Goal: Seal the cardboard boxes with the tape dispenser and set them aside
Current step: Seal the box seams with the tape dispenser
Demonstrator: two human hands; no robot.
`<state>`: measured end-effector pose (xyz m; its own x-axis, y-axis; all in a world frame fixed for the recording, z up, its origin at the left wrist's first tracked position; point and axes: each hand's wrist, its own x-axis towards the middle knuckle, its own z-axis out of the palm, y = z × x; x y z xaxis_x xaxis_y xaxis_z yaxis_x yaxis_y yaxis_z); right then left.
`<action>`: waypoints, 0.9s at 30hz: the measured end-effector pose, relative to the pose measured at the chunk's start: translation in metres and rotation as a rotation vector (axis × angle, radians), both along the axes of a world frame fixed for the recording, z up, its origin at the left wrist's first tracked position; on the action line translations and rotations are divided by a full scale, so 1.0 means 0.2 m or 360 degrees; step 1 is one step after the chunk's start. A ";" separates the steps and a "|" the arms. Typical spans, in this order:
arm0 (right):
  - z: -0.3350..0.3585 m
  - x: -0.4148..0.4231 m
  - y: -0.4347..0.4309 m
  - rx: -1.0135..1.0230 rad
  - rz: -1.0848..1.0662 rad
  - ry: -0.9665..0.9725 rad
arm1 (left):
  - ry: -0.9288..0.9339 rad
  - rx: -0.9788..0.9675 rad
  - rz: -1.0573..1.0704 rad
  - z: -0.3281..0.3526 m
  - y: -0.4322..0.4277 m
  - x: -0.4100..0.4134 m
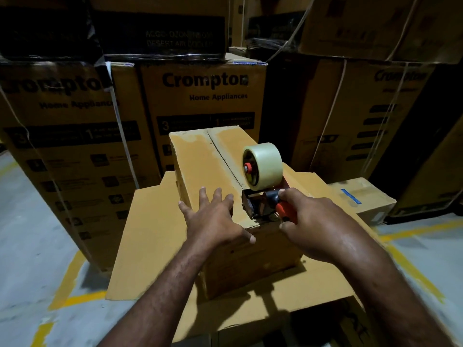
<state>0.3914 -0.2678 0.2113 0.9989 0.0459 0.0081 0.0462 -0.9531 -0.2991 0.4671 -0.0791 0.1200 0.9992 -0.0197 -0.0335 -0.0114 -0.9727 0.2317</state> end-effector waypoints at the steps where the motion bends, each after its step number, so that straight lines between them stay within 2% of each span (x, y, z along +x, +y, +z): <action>1: 0.00 -0.01 -0.01 0.0012 -0.0009 0.0006 | 0.0002 -0.0001 -0.0001 0.00 0.00 0.01; 6: -0.02 -0.07 -0.06 0.0075 -0.0021 0.0044 | 0.0031 0.0064 -0.0103 0.01 0.02 0.03; 9: -0.03 -0.10 -0.06 0.0089 -0.0048 0.0021 | 0.0037 0.0123 -0.0371 0.03 0.02 0.07; 13: -0.06 -0.15 -0.07 0.0149 -0.0057 0.0049 | 0.0132 0.0005 -0.0756 0.08 0.03 0.16; 20: -0.10 -0.20 -0.02 0.0159 -0.0026 -0.0007 | 0.0274 -0.0047 -0.0745 0.06 0.06 0.25; 27: -0.06 -0.27 0.01 0.0125 -0.0047 -0.0044 | 0.0252 -0.0087 -0.0761 0.04 0.06 0.26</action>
<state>0.3372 -0.2662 0.1986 0.9992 0.0149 0.0378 0.0279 -0.9277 -0.3722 0.5185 -0.0680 0.1272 0.8607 -0.4800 -0.1699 -0.4134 -0.8535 0.3172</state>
